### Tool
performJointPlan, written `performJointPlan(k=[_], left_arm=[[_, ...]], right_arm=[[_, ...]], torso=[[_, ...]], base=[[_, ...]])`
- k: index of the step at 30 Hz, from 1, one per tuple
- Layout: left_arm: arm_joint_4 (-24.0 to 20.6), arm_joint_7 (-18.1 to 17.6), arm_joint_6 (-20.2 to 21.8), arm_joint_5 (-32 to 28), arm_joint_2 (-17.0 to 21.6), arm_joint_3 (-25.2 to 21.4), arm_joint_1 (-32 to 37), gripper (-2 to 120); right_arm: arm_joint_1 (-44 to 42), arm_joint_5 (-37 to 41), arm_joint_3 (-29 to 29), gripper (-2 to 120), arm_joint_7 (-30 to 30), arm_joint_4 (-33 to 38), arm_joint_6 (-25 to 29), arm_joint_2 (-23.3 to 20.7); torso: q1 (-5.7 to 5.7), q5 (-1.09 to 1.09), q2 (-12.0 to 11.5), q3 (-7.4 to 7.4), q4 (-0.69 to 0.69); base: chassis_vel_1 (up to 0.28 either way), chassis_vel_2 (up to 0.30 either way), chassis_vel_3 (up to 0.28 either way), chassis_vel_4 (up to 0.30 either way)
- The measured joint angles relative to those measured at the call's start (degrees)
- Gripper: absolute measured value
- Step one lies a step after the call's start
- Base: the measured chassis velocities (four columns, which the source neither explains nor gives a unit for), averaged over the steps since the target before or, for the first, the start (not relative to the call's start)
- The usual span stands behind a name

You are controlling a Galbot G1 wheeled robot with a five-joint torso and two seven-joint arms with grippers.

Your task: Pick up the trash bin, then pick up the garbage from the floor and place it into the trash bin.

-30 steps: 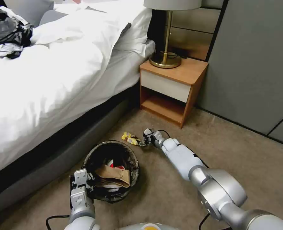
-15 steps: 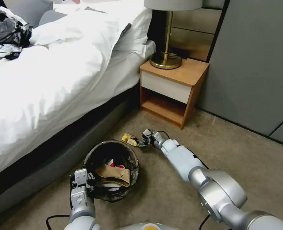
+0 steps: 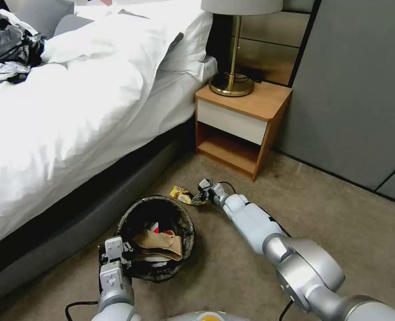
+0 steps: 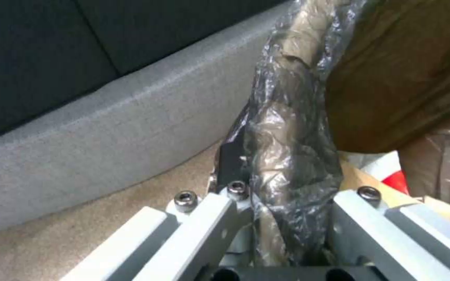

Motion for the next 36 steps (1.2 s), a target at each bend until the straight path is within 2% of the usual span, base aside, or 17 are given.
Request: performJointPlan(k=[9, 21, 36], left_arm=[[-0.50, 0.21, -0.45, 1.21, -0.74, 0.10, 1.32, 0], [-0.83, 0.40, -0.87, 2.33, -1.67, 0.30, 1.95, 0], [-0.77, 0.47, -1.19, 3.12, -2.45, 0.55, 2.10, 0]], right_arm=[[-0.84, 1.75, -0.13, 100, 0.71, 0.54, -5.70, 0.00], [-2.28, 1.47, 0.02, 100, -3.36, 1.02, -6.79, 0.00], [-1.55, 1.49, 1.07, 100, -2.34, -1.23, -8.79, 0.00]], torso=[[0.00, 0.00, 0.00, 0.00, 0.00], [0.00, 0.00, 0.00, 0.00, 0.00], [0.00, 0.00, 0.00, 0.00, 0.00]], base=[[0.000, 0.000, 0.000, 0.000], [0.000, 0.000, 0.000, 0.000], [0.000, 0.000, 0.000, 0.000]])
